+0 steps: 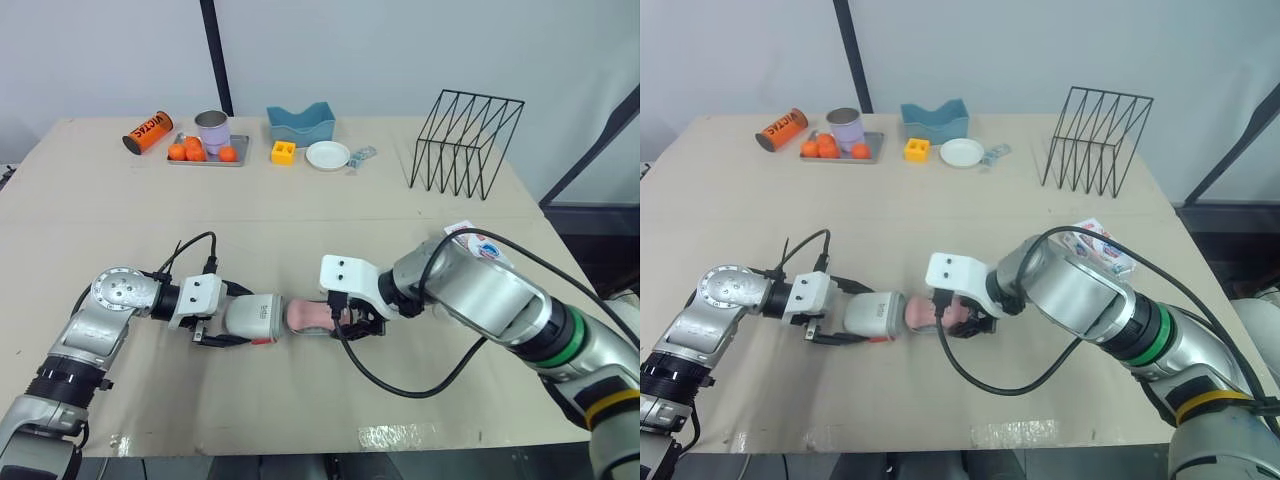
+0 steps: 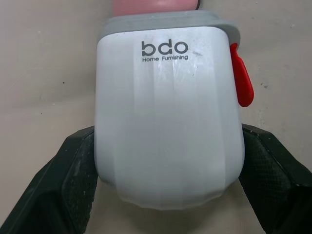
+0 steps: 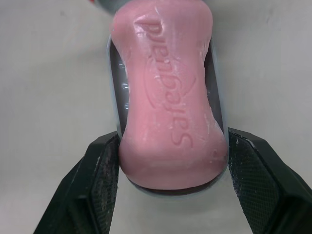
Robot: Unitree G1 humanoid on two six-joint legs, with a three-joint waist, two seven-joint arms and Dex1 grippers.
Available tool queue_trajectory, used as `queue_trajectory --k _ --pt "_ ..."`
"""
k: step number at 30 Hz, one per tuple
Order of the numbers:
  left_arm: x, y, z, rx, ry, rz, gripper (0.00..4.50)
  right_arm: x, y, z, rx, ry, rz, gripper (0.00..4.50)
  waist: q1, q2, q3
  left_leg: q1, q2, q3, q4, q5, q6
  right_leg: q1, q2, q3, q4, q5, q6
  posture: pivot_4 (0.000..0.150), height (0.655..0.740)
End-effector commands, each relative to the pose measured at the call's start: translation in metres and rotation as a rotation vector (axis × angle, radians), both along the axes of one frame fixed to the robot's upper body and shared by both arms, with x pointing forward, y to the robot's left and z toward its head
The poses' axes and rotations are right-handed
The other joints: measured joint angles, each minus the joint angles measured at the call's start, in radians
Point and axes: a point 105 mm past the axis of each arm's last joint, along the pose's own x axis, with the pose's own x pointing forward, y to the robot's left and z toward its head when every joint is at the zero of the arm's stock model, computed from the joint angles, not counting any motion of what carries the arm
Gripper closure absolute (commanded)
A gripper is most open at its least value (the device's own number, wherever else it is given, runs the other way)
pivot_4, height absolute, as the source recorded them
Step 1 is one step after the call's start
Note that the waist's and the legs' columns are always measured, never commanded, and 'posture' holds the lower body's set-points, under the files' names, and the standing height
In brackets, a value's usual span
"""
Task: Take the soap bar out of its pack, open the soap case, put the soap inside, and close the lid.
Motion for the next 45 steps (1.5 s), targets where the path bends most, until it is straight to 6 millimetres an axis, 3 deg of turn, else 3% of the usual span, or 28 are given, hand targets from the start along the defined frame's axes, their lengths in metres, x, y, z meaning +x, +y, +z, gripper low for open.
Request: queue_trajectory --k 1,24,39,45 --pt "0.002 -0.001 0.012 -0.02 -0.048 -0.007 1.01 0.0 0.005 0.01 0.01 -0.044 0.044 1.35 -0.002 0.0 0.0 0.0 0.0 0.0 0.0 0.0 0.0 0.0 0.0 0.0 0.0 0.0 0.0 0.15 0.74" --pt "0.004 -0.017 0.01 -0.05 -0.055 -0.044 1.01 -0.001 0.028 0.018 0.033 -0.051 0.105 1.35 0.0 0.0 0.0 0.0 0.0 -0.001 0.001 0.0 0.0 0.0 0.0 0.0 0.0 0.0 0.0 0.15 0.74" --pt "0.005 -0.018 0.016 -0.062 -0.069 -0.039 1.01 0.016 0.016 0.007 -0.014 -0.07 0.082 1.35 0.0 0.0 0.0 0.0 0.0 -0.001 0.001 0.0 0.0 0.001 0.0 -0.001 0.0 0.0 0.0 0.15 0.74" --pt "0.006 -0.023 0.014 -0.069 -0.071 -0.041 1.01 0.013 0.027 0.017 0.019 -0.074 0.11 1.35 0.0 0.0 0.0 0.0 0.0 -0.001 0.001 0.0 0.0 0.0 0.0 -0.001 0.0 0.0 0.0 0.15 0.74"
